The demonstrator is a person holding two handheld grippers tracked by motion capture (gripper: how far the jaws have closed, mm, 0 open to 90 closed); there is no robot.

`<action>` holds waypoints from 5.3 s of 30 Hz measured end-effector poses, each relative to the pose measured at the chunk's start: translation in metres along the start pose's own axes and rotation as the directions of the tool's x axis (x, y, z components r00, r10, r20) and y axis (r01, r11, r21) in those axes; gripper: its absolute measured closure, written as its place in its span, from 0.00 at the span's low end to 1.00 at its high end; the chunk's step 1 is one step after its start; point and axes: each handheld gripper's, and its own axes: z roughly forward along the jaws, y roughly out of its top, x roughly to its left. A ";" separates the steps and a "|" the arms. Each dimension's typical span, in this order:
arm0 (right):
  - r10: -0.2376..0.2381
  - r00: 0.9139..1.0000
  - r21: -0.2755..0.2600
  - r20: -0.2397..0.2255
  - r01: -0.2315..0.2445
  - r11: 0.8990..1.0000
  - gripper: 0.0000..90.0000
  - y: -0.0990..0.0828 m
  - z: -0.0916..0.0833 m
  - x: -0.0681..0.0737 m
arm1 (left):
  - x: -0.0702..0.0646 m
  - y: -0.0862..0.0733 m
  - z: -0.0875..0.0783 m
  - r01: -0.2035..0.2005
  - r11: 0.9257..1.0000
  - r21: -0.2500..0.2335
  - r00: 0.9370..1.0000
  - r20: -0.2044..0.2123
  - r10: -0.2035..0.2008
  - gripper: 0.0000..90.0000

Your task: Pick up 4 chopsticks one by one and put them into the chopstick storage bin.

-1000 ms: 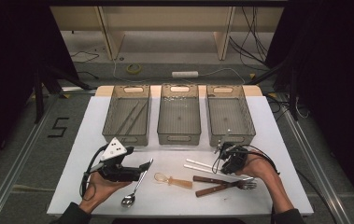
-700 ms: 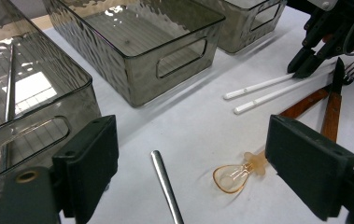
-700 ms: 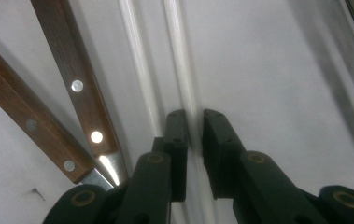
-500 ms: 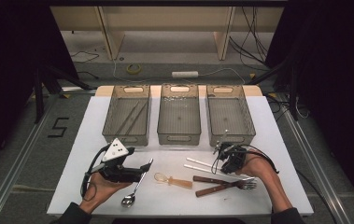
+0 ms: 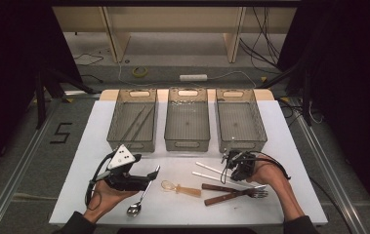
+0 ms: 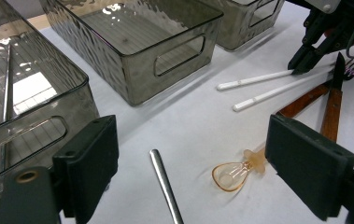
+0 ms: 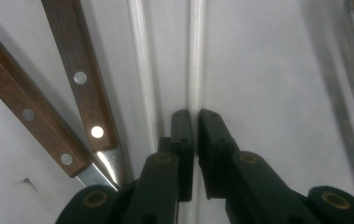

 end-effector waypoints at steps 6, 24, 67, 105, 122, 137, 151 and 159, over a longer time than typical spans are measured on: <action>-0.007 0.999 -0.043 0.045 0.008 0.999 0.95 0.001 -0.010 0.002 | 0.000 0.000 0.001 0.000 1.000 0.004 1.000 0.003 0.000 0.19; -0.111 0.984 -0.160 0.137 0.133 0.978 0.96 0.017 -0.058 0.027 | -0.012 0.008 0.014 -0.038 0.999 0.020 0.998 0.055 0.037 0.19; -0.337 0.939 -0.073 0.070 0.342 0.937 0.96 0.047 -0.054 0.084 | -0.060 0.027 0.051 -0.454 0.876 0.163 0.869 0.297 0.395 0.66; -0.132 0.985 -0.404 0.110 0.165 0.900 0.48 0.025 -0.086 0.065 | -0.043 0.031 0.033 -0.401 0.909 0.110 0.897 0.247 0.366 0.92; 0.082 0.993 -0.499 0.080 -0.031 0.866 0.36 -0.004 -0.067 0.051 | 0.015 0.046 0.008 -0.155 0.988 0.024 0.987 -0.048 0.156 0.92; 0.138 0.988 -0.469 0.064 -0.092 0.878 0.33 -0.012 -0.049 0.045 | 0.081 0.044 0.008 0.014 1.000 -0.005 0.972 -0.234 -0.015 0.92; 0.130 0.990 -0.467 0.052 -0.091 0.880 0.30 -0.013 -0.047 0.046 | 0.123 0.041 0.025 0.123 0.992 0.011 0.933 -0.342 -0.112 0.92; 0.132 0.990 -0.466 0.048 -0.095 0.880 0.30 -0.014 -0.047 0.045 | 0.134 0.033 0.029 0.153 0.987 0.043 0.918 -0.377 -0.126 0.92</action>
